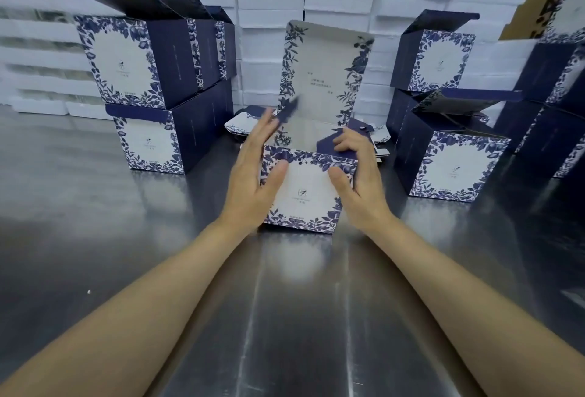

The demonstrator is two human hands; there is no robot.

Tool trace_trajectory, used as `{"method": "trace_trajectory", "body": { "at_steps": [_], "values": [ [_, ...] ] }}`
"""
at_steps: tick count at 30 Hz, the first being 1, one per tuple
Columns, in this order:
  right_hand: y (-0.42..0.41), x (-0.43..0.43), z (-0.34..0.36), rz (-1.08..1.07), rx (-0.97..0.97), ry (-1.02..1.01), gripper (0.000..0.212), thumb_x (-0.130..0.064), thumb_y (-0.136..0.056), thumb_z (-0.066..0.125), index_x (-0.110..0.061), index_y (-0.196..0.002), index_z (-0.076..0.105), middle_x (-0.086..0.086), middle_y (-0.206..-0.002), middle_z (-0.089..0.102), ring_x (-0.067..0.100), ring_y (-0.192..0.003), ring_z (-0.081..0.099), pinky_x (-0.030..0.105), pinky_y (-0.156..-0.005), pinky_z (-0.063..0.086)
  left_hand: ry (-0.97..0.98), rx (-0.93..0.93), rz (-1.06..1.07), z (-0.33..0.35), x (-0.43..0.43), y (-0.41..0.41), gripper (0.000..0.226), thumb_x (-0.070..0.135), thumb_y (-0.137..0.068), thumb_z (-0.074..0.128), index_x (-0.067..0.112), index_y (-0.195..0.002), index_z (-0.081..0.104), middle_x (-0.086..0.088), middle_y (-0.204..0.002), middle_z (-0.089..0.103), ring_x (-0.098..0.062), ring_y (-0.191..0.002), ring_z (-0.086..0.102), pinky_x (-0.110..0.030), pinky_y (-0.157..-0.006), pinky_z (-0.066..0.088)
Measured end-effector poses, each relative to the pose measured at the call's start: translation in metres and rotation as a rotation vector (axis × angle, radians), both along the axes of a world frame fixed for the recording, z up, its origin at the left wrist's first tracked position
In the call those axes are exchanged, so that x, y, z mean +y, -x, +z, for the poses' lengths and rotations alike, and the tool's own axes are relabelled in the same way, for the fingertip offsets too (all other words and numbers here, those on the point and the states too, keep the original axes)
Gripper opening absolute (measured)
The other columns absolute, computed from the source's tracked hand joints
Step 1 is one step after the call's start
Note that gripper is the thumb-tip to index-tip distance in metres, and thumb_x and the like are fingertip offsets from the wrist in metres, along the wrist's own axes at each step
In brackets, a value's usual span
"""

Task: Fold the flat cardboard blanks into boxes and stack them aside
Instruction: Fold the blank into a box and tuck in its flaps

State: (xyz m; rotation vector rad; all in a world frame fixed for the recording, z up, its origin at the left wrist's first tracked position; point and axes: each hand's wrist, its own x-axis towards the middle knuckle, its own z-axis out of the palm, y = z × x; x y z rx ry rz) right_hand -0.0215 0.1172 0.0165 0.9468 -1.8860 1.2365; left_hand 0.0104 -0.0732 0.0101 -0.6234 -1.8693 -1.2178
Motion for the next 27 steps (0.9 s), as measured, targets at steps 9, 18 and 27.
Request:
{"method": "trace_trajectory", "body": {
  "at_steps": [9, 18, 27],
  "values": [
    [0.002, -0.004, 0.043, 0.115, -0.41, 0.087, 0.052, -0.05, -0.099, 0.039, -0.021, -0.068, 0.07, -0.01, -0.079, 0.067, 0.018, -0.103, 0.056, 0.03, -0.093, 0.038, -0.272, -0.202, 0.021, 0.033, -0.009, 0.005, 0.046, 0.035, -0.092, 0.035, 0.011, -0.056, 0.05, 0.012, -0.067, 0.059, -0.019, -0.082, 0.054, -0.03, -0.084, 0.039],
    [0.008, -0.013, 0.059, 0.117, -0.742, 0.384, 0.04, 0.003, -0.083, 0.067, -0.02, -0.114, 0.055, 0.002, -0.114, 0.06, 0.017, -0.097, 0.063, 0.038, -0.091, 0.053, 0.395, -0.665, 0.531, 0.111, -0.013, 0.016, 0.053, 0.058, -0.075, 0.072, 0.012, -0.052, 0.057, 0.003, -0.047, 0.05, -0.02, -0.058, 0.051, -0.029, -0.056, 0.035],
    [0.025, 0.002, 0.088, -0.35, -0.606, -0.199, 0.02, -0.012, -0.08, 0.06, 0.005, -0.07, 0.057, 0.008, -0.064, 0.043, 0.014, -0.06, 0.034, 0.023, -0.045, 0.025, 0.256, -0.905, 0.464, 0.097, 0.003, 0.036, 0.045, 0.037, -0.098, 0.049, -0.002, -0.118, 0.058, -0.021, -0.119, 0.061, -0.028, -0.086, 0.063, -0.021, -0.061, 0.043]
  ]
}}
